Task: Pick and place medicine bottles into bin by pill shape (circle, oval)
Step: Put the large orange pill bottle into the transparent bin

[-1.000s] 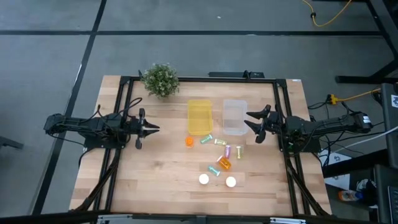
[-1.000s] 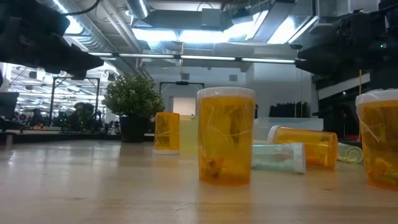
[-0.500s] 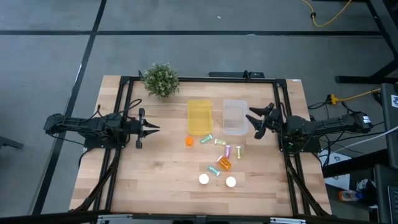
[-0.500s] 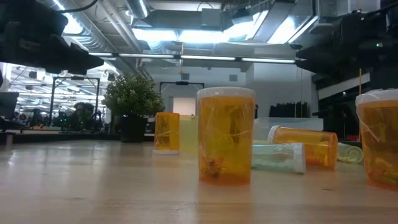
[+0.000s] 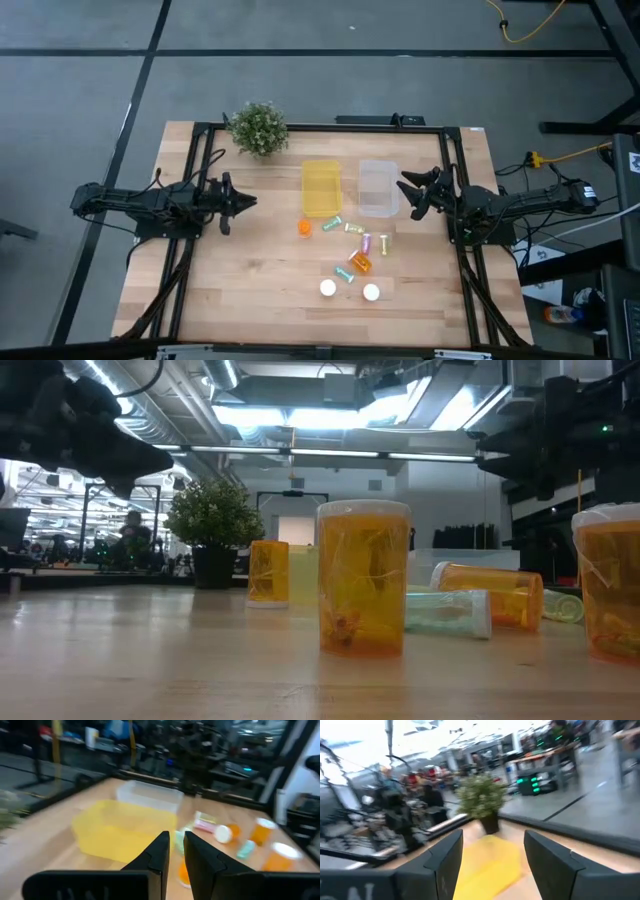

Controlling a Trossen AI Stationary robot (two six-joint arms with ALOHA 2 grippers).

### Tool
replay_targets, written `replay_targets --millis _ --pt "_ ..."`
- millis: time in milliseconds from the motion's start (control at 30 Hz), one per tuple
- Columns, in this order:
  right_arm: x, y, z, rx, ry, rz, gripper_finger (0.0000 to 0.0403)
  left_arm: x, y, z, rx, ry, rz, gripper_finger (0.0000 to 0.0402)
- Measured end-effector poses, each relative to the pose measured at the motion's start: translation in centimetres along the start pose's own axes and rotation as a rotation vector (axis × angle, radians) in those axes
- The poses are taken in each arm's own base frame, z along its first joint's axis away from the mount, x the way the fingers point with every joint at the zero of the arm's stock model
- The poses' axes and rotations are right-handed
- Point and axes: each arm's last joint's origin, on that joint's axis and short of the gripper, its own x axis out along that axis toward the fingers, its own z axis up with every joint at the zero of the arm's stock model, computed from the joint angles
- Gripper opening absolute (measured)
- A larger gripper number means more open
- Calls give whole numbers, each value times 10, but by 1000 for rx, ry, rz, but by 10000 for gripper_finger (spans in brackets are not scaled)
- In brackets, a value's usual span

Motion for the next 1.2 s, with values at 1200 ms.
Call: replay_targets --millis 1200 --pt "0 4 6 120 -35 111 213 111 -72 63 4 353 -87 8"
